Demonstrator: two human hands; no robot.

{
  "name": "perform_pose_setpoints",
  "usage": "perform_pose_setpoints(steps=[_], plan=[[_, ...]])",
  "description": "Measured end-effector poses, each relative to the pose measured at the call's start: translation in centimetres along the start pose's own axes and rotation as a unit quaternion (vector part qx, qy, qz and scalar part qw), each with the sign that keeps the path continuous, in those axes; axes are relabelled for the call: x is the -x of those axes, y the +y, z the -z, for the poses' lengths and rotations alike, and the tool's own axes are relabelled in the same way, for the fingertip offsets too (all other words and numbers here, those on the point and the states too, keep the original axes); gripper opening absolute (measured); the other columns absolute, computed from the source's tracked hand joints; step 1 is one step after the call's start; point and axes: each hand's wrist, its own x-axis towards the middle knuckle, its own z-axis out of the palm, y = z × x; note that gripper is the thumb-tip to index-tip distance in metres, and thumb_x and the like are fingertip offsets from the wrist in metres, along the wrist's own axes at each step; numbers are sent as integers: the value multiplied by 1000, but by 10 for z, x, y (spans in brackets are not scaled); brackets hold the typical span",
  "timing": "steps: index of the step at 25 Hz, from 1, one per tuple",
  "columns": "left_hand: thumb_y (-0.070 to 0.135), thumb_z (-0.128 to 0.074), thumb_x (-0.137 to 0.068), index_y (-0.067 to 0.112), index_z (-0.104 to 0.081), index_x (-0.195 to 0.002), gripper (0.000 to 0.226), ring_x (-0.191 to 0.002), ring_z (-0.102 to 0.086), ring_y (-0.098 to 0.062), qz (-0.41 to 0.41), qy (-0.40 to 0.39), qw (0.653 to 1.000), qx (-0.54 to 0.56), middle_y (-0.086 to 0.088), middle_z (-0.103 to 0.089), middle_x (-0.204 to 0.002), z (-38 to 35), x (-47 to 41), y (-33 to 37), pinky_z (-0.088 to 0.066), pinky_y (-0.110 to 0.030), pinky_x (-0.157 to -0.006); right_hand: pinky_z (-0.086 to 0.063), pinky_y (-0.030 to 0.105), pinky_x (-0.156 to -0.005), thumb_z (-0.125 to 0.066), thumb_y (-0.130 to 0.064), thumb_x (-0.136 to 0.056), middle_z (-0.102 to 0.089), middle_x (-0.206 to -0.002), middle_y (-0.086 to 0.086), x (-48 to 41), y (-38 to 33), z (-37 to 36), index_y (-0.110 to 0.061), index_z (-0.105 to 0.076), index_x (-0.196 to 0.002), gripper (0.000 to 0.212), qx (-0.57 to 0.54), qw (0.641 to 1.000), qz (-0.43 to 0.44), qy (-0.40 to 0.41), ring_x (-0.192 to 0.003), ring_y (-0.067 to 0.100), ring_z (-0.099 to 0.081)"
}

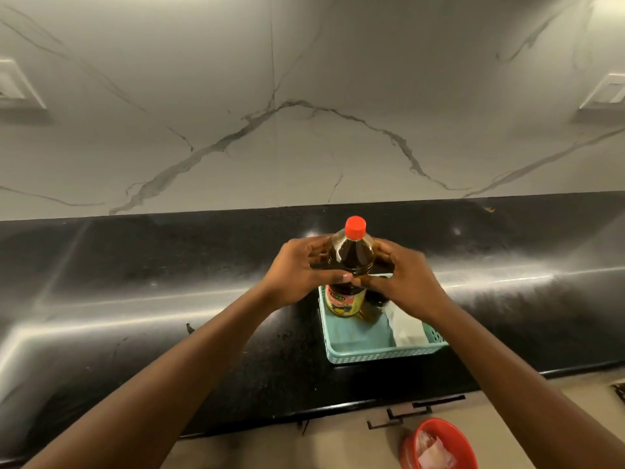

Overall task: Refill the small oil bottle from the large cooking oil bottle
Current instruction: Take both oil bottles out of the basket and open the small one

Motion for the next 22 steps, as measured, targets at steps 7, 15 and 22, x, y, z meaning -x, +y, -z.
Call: perform_pose_setpoints(steps=[7, 15, 22], plan=[[6, -89, -82, 18, -75, -129, 50, -118, -79, -17, -109, 7, 994, 18, -1, -83, -124, 129, 11, 97, -61, -34, -104, -57, 22, -101, -93, -35, -79, -79, -117, -17, -50, -158, 27, -29, -74, -131, 56, 8, 992, 123, 2, -111, -5, -73], [10, -88, -75, 18, -74, -127, 54, -111, -81, -15, -89, 62, 994, -17, 4, -85, -116, 276, 100, 103, -65, -32, -97, -63, 25, -90, -93, -37, -80, -82, -108, -10, -86, -269, -83, -23, -76, -128, 53, -43, 980, 191, -40, -97, 3, -78], [-9, -87, -80, 3, -72, -135, 58, -117, -80, -29, 22, 131, 991, -20, -11, -82, -123, 332, 199, -19, -64, -44, -101, -61, 33, -101, -93, -25, -81, -76, -120, -9, -89, -254, -257, -23, -65, -137, 62, -79, 972, 153, -159, -111, 3, -72]])
